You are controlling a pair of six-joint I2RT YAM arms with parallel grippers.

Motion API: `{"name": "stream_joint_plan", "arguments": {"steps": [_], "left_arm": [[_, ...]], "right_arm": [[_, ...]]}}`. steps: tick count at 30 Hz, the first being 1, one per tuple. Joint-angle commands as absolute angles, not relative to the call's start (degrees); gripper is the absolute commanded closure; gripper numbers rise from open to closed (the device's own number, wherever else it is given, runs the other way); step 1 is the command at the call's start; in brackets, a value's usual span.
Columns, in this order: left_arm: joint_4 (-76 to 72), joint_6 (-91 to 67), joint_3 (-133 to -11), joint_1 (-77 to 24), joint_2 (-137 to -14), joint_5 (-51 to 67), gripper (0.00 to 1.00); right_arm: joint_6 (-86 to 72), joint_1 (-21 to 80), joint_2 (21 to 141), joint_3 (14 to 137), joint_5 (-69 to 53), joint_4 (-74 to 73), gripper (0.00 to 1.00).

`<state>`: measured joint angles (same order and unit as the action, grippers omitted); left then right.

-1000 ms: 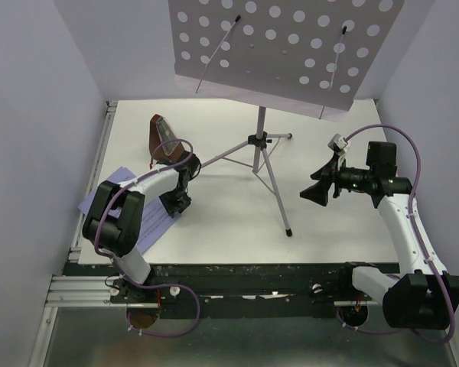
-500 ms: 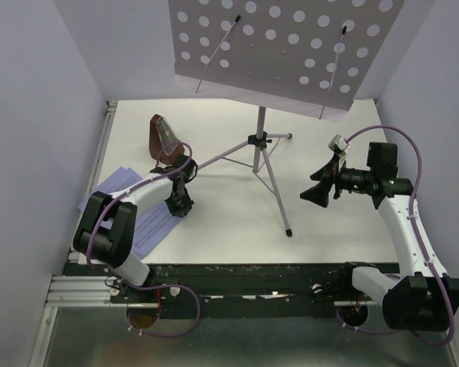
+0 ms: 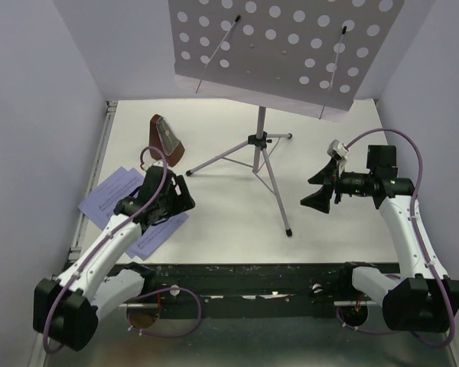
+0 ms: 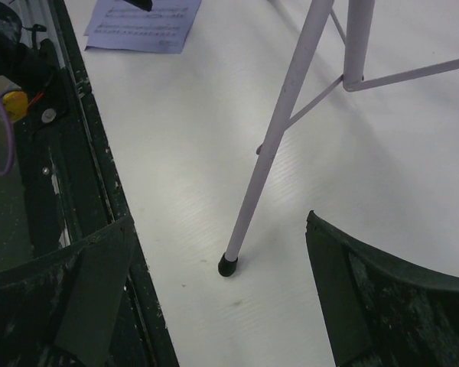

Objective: Set up the instrument practice props

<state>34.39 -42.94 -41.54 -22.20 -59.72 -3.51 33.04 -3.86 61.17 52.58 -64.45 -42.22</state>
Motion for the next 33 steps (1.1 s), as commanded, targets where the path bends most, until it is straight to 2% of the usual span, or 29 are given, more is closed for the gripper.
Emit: {"name": "stream_joint_plan", "arguments": {"steps": [1, 4, 12, 15, 18, 21, 25, 29, 31, 33], "left_arm": [[36.46, -39.99, -38.76, -21.89, -48.18, -2.46, 0.03], [40.15, -41.91, -39.02, -21.18, -45.88, -2.81, 0.01], [37.45, -73.09, -27.97, -19.69, -43.43, -0.79, 0.01], [35.77, -83.03, -23.83, -19.78, -38.69, -4.56, 0.02], [38.39, -84.73, -25.13, -19.77, -37.18, -10.18, 0.02], [40.78, -79.21, -29.43, -19.78, -40.94, -13.79, 0.02], [42.01, -62.71, -38.13, -18.47, -49.46, -16.61, 0.01], [32.54, -37.75, -42.18, -8.38, -54.75, -2.58, 0.01], [31.46, -32.11, -44.37, -2.14, -56.94, 3.32, 0.01], [34.18, -29.63, -47.62, 3.93, -60.45, 3.61, 0.01]], "right_arm": [[43.32, -4.22, 60.03, 54.76, -69.69, -50.53, 0.01], [48.59, -4.22, 59.85, 54.84, -70.31, -53.69, 0.01], [54.66, -4.13, 59.33, 54.40, -70.05, -56.86, 0.00], [55.81, -4.13, 59.85, 54.75, -70.05, -57.92, 0.00], [57.12, -4.22, 60.38, 55.11, -70.49, -59.23, 0.00], [57.57, -4.22, 60.64, 55.37, -71.01, -59.85, 0.00], [57.92, -4.13, 60.56, 55.37, -71.10, -60.20, 0.00], [58.36, -4.22, 60.56, 55.55, -71.46, -60.82, 0.00], [58.62, -4.13, 60.47, 55.55, -71.63, -61.08, 0.00], [58.71, -4.13, 60.38, 55.72, -71.72, -61.17, 0.00]]}}
